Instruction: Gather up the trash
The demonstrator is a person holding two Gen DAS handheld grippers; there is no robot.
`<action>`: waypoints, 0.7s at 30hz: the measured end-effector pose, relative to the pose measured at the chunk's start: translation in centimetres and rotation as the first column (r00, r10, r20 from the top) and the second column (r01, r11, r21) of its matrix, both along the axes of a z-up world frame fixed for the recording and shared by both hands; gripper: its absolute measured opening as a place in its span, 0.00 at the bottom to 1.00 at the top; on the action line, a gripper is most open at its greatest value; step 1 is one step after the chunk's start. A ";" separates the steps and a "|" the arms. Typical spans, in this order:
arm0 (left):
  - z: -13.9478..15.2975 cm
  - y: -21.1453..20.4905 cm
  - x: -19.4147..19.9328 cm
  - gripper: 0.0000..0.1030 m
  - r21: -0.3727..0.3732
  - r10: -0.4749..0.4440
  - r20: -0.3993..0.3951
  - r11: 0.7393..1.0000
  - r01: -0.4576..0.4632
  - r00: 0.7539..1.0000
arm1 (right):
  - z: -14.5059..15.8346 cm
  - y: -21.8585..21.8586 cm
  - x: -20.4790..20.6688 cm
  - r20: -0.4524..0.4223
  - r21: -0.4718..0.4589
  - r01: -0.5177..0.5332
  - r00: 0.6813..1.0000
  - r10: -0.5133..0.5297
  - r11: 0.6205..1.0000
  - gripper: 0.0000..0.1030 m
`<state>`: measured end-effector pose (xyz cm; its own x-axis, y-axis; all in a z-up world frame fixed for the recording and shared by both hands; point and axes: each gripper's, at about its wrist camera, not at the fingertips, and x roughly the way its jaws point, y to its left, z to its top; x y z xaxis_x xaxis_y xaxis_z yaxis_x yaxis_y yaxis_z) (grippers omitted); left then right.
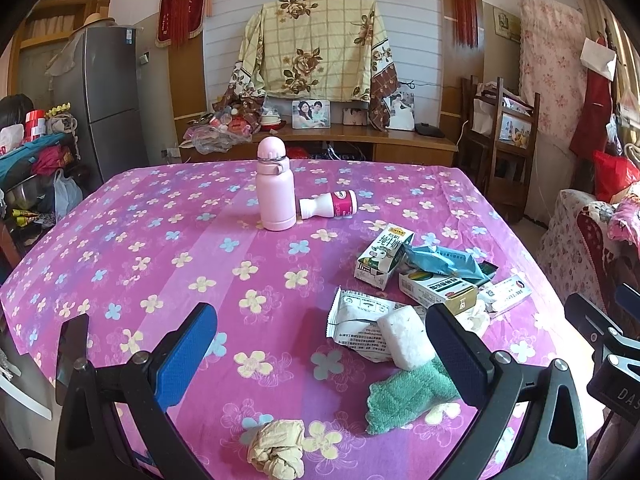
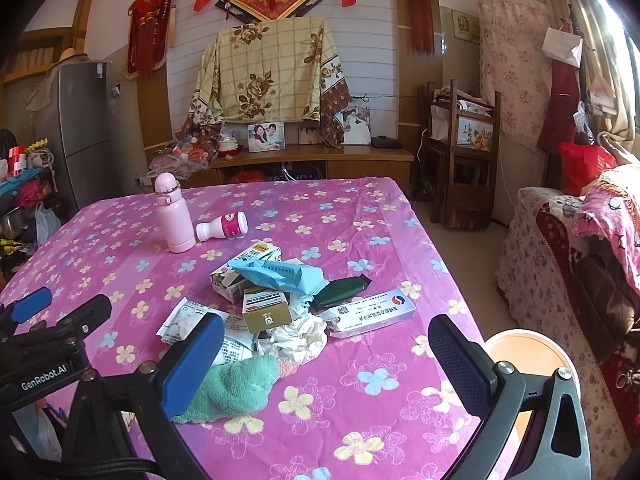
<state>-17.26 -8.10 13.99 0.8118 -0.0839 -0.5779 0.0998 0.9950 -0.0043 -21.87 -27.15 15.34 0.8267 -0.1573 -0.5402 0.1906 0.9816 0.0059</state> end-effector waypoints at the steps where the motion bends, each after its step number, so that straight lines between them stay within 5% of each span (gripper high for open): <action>1: 0.0 0.0 0.0 1.00 0.001 0.000 -0.001 1.000 0.000 1.000 | 0.0 0.0 0.0 0.000 0.000 0.000 1.000 0.000 1.000 1.00; 21: -1.8 0.9 0.5 1.00 0.025 0.024 -0.048 0.999 -0.023 0.999 | -1.6 0.6 0.9 -0.063 0.026 -0.042 0.997 0.044 0.999 1.00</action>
<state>-16.72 -7.23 12.24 0.7847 -0.0504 -0.6179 0.0765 0.9969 0.0159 -21.01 -26.51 13.73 0.7962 -0.1084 -0.5952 0.1488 0.9887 0.0189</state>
